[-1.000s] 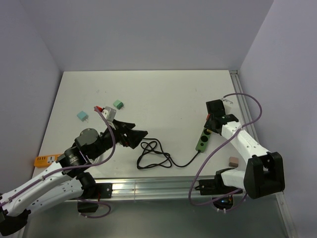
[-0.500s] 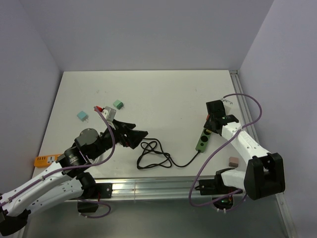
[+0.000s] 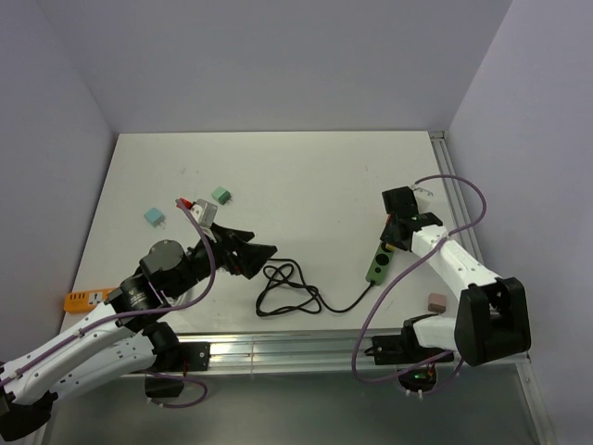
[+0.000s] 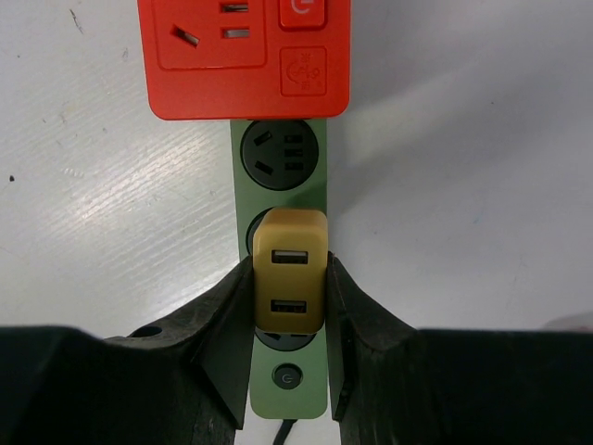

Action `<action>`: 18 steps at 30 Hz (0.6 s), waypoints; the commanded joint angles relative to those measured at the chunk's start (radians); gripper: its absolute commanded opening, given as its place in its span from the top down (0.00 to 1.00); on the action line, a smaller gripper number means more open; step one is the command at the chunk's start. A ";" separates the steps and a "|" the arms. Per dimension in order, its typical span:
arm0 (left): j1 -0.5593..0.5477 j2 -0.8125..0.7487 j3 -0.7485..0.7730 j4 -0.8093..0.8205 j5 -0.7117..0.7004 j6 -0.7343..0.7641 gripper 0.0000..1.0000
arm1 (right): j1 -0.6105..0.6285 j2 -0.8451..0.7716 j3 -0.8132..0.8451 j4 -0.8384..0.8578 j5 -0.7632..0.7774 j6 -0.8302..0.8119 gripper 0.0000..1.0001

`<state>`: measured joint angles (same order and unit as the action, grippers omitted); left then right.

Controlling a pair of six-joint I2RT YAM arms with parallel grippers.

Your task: Insert the plug

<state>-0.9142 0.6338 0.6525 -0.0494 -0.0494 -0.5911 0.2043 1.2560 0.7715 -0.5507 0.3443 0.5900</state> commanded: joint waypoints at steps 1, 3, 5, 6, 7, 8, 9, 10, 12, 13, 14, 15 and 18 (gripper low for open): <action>0.000 -0.009 0.024 0.040 0.014 -0.006 0.03 | 0.021 0.074 0.015 -0.081 0.019 0.059 1.00; 0.000 -0.011 0.026 0.040 0.014 -0.004 0.03 | 0.049 0.106 0.026 -0.113 0.027 0.103 1.00; 0.000 -0.020 0.019 0.040 0.013 -0.007 0.03 | 0.064 0.123 0.011 -0.135 0.015 0.132 1.00; 0.000 -0.023 0.016 0.069 0.013 -0.009 0.03 | 0.076 0.128 0.002 -0.130 -0.005 0.154 1.00; 0.000 -0.028 0.013 0.072 0.013 -0.009 0.03 | 0.079 0.131 -0.008 -0.129 -0.017 0.166 1.00; 0.000 -0.035 0.007 0.074 0.010 -0.010 0.03 | 0.081 0.131 -0.029 -0.129 -0.033 0.178 1.00; 0.000 -0.040 0.007 0.074 0.011 -0.009 0.03 | 0.087 0.131 -0.040 -0.127 -0.039 0.201 1.00; 0.000 -0.043 0.009 0.068 0.010 -0.009 0.02 | 0.087 0.129 -0.052 -0.127 -0.044 0.211 1.00; 0.000 -0.052 0.010 0.060 0.006 -0.001 0.03 | 0.087 0.111 -0.084 -0.117 -0.063 0.228 1.00; 0.000 -0.059 0.012 0.053 0.003 0.002 0.02 | 0.089 0.105 -0.095 -0.103 -0.076 0.231 1.00; 0.000 -0.065 0.012 0.052 0.002 0.008 0.02 | 0.089 0.099 -0.106 -0.100 -0.080 0.232 1.00; 0.000 -0.068 0.012 0.052 0.002 0.010 0.02 | 0.089 0.088 -0.109 -0.104 -0.077 0.241 1.00; 0.000 -0.071 0.015 0.052 0.008 0.011 0.02 | 0.089 0.083 -0.121 -0.097 -0.090 0.251 1.00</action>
<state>-0.9142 0.5716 0.6525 -0.0273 -0.0498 -0.5884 0.2768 1.2896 0.7330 -0.5484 0.4347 0.7364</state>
